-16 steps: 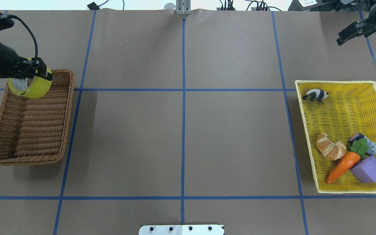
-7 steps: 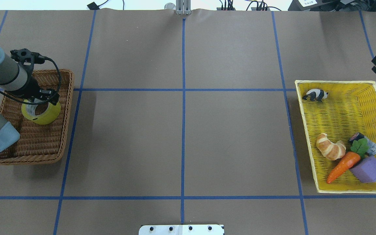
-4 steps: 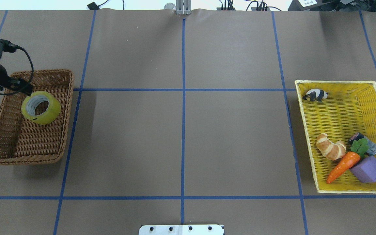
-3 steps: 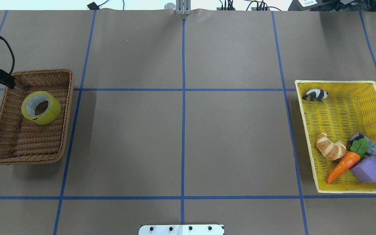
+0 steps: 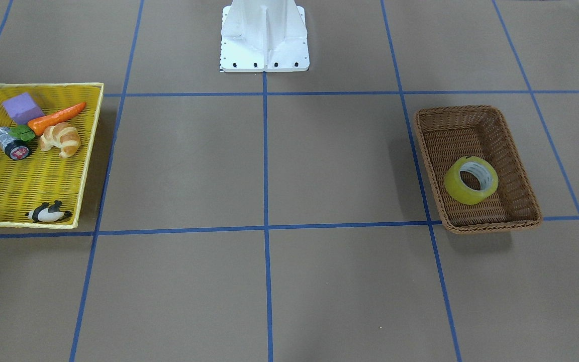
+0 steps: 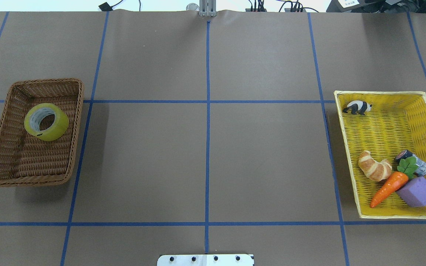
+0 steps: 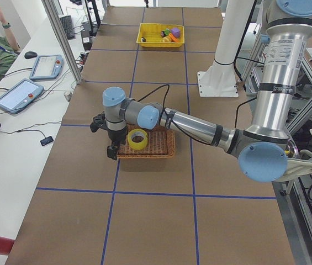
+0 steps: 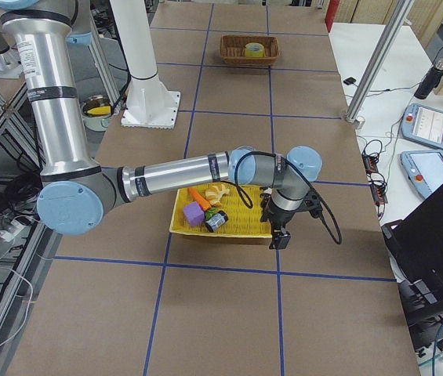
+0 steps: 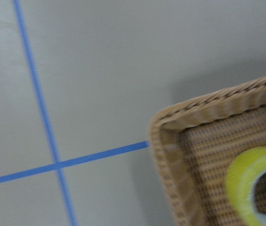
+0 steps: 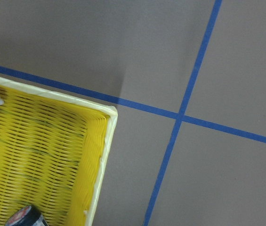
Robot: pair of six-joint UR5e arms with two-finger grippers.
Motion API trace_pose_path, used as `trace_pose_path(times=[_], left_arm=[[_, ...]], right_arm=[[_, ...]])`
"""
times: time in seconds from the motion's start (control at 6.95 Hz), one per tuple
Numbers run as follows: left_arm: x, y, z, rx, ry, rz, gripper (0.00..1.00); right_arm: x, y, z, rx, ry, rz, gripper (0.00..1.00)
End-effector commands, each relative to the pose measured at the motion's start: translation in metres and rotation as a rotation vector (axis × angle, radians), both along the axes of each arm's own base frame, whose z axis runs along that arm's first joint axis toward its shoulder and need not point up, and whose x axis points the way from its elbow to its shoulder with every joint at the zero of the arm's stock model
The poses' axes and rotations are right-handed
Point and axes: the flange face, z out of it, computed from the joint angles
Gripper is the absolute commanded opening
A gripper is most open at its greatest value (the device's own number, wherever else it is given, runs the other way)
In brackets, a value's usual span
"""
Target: Move tape to another basket
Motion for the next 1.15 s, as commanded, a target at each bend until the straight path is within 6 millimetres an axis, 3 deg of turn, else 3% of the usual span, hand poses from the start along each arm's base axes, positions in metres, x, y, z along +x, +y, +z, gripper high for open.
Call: trace_pose_path(times=[0.0,0.14,0.29,0.43,0.58,0.72,1.01], left_arm=[[-0.047,0.015,0.036,-0.025,0.044,-0.003,1.0],[-0.056,0.022,0.033,-0.011,0.072,-0.019,1.0],[-0.073,0.036,0.05,-0.015,0.074,-0.046,1.0],[-0.073,0.043,0.073,-0.02,0.075,-0.048,1.0],[-0.072,0.062,0.104,-0.059,0.075,-0.051,1.0],[-0.071,0.061,0.106,-0.081,0.082,-0.081,1.0],[-0.068,0.055,0.092,-0.155,0.112,-0.199,1.0]], right_arm=[[0.015,0.001,0.0,-0.002,0.01,0.032,1.0],[0.023,0.011,0.014,-0.023,0.018,0.041,1.0],[0.028,0.016,0.023,-0.03,0.006,0.057,1.0],[0.033,0.024,0.031,-0.041,-0.009,0.07,1.0],[0.035,0.034,0.036,-0.055,-0.078,0.089,1.0],[0.042,0.036,0.034,-0.049,-0.106,0.107,1.0],[0.049,0.036,0.033,-0.046,-0.11,0.121,1.0]])
